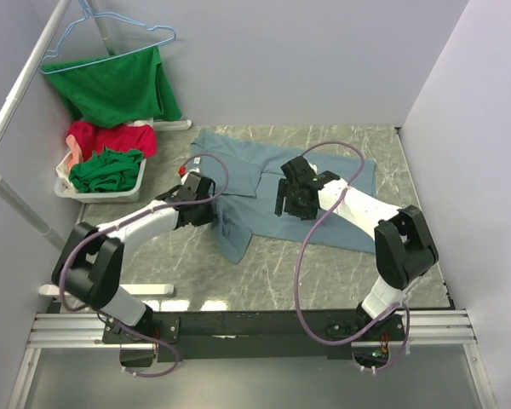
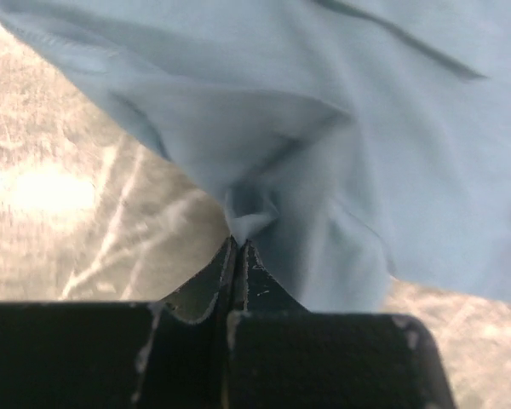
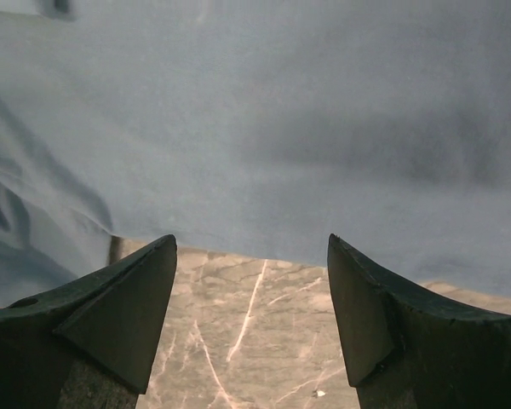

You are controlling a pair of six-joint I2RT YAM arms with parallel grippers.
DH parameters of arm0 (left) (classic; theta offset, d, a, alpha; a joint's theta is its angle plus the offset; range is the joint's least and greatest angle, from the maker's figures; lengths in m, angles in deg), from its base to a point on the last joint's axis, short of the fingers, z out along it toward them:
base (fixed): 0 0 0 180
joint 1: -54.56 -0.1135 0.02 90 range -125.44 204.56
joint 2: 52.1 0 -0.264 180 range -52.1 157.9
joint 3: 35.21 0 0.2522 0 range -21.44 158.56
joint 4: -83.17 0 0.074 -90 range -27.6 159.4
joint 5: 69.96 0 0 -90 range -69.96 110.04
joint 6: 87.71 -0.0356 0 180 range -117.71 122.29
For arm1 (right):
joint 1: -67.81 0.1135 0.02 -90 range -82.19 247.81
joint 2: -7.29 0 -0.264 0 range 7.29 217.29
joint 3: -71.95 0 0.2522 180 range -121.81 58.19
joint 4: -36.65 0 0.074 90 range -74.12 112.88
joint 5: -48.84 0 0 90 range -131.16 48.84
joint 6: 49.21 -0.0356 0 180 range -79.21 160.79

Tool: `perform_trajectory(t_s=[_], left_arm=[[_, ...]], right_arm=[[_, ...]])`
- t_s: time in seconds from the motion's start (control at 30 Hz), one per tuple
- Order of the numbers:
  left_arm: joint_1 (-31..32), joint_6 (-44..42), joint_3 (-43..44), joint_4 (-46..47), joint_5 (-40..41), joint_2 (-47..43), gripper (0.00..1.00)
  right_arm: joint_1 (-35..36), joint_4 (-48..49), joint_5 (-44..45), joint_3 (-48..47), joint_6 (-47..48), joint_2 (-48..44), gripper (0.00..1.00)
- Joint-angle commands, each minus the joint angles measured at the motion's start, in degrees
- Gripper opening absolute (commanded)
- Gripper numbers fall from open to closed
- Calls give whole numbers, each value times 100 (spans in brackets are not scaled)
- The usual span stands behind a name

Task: Fold and stack the t-shirts
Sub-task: Fold the tshirt

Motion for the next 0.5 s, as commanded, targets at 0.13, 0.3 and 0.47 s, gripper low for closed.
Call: perform_trajectory(t_s=[0.13, 0.3, 0.47], left_arm=[[389, 244, 367, -630, 497, -1032, 1], [504, -115, 367, -271, 41, -981, 1], [705, -537, 744, 28, -329, -174, 1]], right_arm=[[138, -11, 77, -367, -99, 45, 78], [138, -37, 208, -349, -125, -51, 78], [147, -108, 323, -314, -125, -69, 78]])
